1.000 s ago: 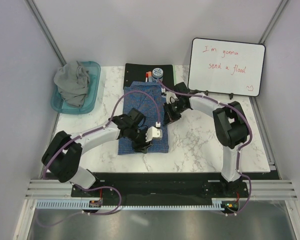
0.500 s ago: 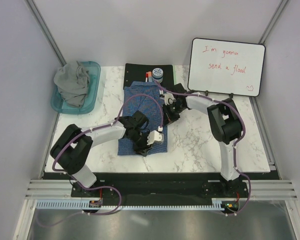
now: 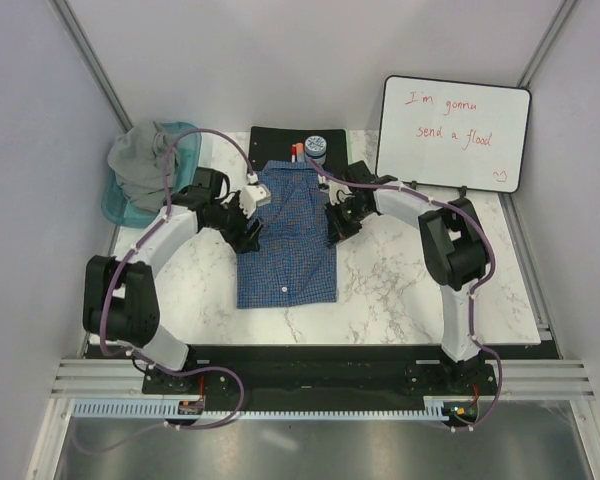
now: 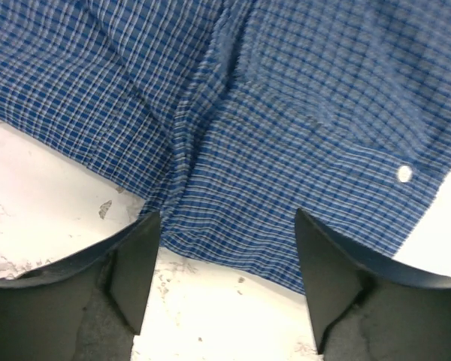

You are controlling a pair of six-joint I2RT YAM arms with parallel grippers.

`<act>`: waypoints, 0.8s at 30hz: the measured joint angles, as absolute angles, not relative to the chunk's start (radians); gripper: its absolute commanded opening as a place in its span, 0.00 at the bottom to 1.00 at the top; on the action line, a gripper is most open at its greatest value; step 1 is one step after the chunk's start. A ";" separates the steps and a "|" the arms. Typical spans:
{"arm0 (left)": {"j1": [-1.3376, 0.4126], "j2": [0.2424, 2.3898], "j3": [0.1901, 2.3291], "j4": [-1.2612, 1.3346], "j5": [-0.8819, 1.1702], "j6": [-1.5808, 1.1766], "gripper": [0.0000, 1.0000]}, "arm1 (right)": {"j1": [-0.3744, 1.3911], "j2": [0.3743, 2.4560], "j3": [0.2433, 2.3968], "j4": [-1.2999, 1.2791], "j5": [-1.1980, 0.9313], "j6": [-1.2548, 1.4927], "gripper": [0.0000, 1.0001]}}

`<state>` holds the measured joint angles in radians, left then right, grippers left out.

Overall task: Fold and stack the long sleeve shirts
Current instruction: Fold the shirt

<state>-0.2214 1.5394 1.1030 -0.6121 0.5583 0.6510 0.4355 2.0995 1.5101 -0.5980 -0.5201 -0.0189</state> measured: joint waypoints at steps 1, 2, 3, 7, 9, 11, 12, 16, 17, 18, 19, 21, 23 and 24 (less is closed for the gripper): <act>-0.217 1.566 1.116 -0.610 0.548 0.657 0.88 | 0.435 2.095 1.510 -0.599 -0.517 -0.022 0.15; -0.213 1.600 1.131 -0.611 0.537 0.665 0.88 | 0.435 2.092 1.510 -0.600 -0.515 -0.024 0.15; -0.211 1.635 1.143 -0.612 0.522 0.671 0.88 | 0.435 2.090 1.510 -0.600 -0.513 -0.025 0.15; -0.211 1.748 1.177 -0.623 0.485 0.702 0.75 | 0.435 2.090 1.510 -0.605 -0.509 -0.031 0.12; -0.211 1.784 1.198 -0.634 0.473 0.715 0.59 | 0.435 2.090 1.510 -0.606 -0.506 -0.032 0.11; -0.211 1.822 1.234 -0.651 0.472 0.733 0.45 | 0.435 2.090 1.510 -0.607 -0.499 -0.033 0.11; -0.211 1.832 1.246 -0.657 0.473 0.739 0.29 | 0.435 2.090 1.510 -0.607 -0.495 -0.035 0.10; -0.223 1.837 1.290 -0.683 0.494 0.766 0.05 | 0.435 2.090 1.510 -0.607 -0.487 -0.039 0.08; -0.232 1.837 1.298 -0.686 0.501 0.771 0.02 | 0.434 2.090 1.510 -0.607 -0.487 -0.041 0.08; -0.244 1.837 1.305 -0.688 0.505 0.773 0.02 | 0.434 2.090 1.510 -0.607 -0.487 -0.042 0.08; -0.253 1.837 1.311 -0.691 0.508 0.773 0.02 | 0.434 2.090 1.510 -0.607 -0.487 -0.042 0.08; -0.271 1.838 1.331 -0.704 0.511 0.775 0.02 | 0.434 2.090 1.510 -0.606 -0.487 -0.042 0.06; -0.282 1.842 1.351 -0.704 0.516 0.775 0.02 | 0.433 2.090 1.510 -0.606 -0.487 -0.042 0.05; -0.283 1.843 1.359 -0.702 0.517 0.775 0.02 | 0.432 2.090 1.510 -0.606 -0.487 -0.042 0.05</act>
